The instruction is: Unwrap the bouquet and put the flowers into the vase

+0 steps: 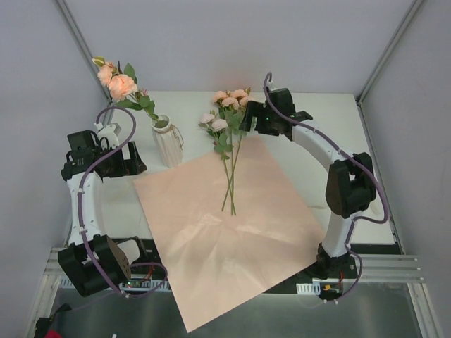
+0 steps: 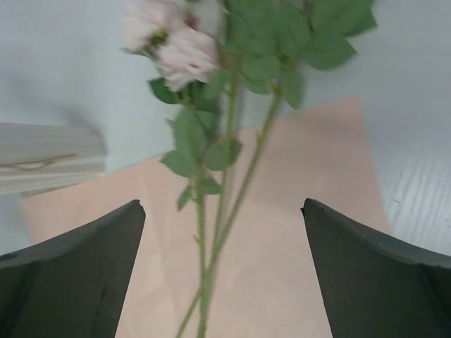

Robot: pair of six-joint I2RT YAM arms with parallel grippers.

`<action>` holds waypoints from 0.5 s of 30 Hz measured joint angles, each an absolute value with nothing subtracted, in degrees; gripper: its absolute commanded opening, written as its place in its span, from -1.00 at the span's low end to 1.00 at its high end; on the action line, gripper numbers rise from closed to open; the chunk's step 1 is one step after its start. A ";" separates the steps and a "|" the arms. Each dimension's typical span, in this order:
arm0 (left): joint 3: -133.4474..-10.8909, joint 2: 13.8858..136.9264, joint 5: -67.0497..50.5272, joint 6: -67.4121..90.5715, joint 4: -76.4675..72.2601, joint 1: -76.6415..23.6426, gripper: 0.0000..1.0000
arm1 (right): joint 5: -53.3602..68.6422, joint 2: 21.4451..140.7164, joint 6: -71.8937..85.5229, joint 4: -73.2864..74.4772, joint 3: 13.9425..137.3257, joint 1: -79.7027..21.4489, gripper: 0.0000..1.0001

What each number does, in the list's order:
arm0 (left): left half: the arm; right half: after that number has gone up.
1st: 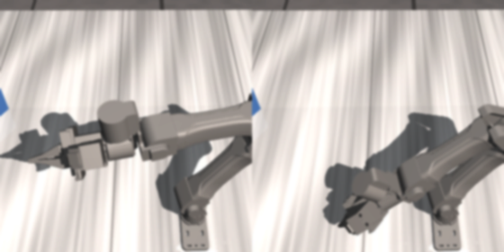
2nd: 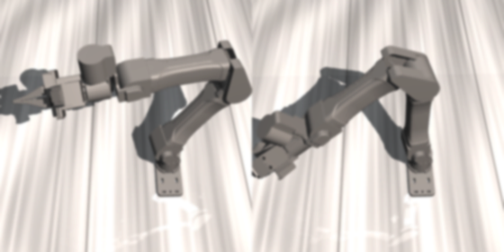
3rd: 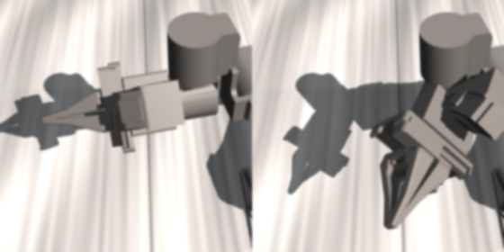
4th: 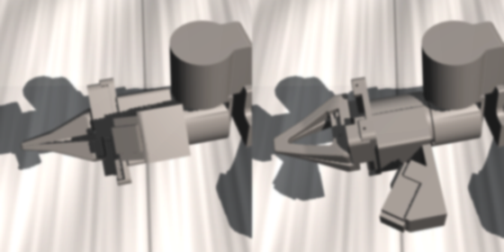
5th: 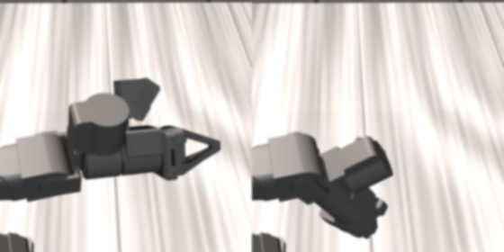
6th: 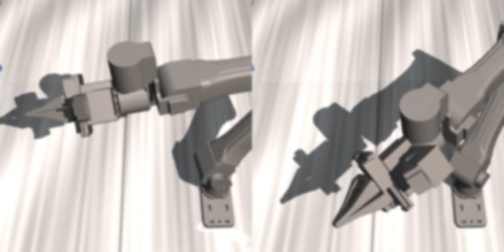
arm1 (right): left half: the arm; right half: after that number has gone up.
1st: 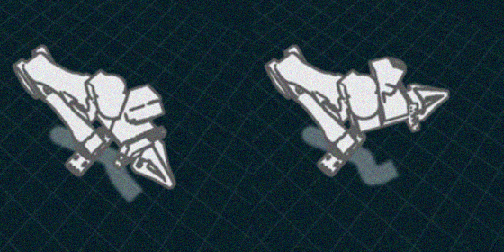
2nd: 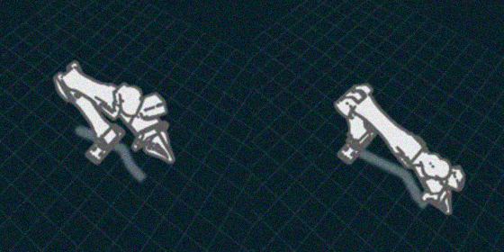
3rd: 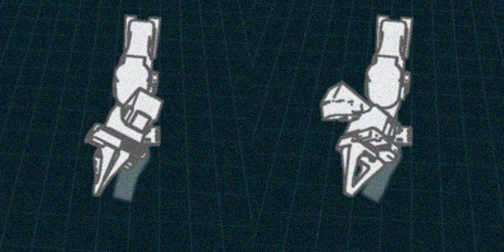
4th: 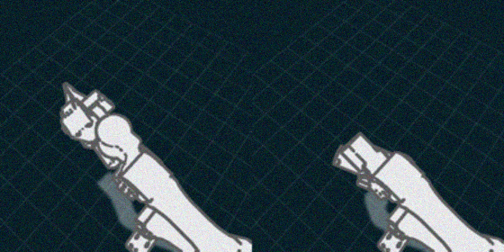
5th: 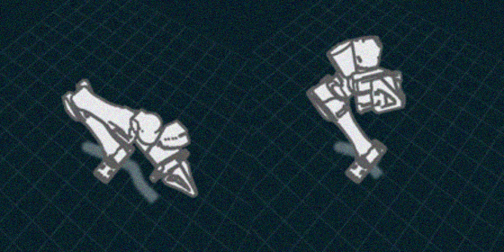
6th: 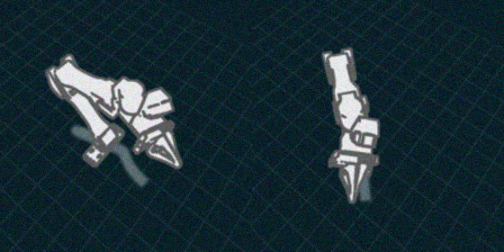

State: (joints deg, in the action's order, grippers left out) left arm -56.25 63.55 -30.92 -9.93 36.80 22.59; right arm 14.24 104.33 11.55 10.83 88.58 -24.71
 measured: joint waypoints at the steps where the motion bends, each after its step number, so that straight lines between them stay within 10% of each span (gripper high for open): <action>1: -56.25 63.66 -30.96 -9.91 36.77 22.59 0.98 | 11.11 106.00 10.61 14.00 88.77 -24.51 0.81; 9: -56.25 63.99 -30.94 -10.22 36.73 22.59 0.98 | -0.34 116.79 6.11 26.26 96.29 -33.98 0.25; 15: -55.79 63.99 -30.79 -11.60 36.69 22.59 0.98 | -5.34 120.38 6.39 28.12 100.82 -33.39 0.19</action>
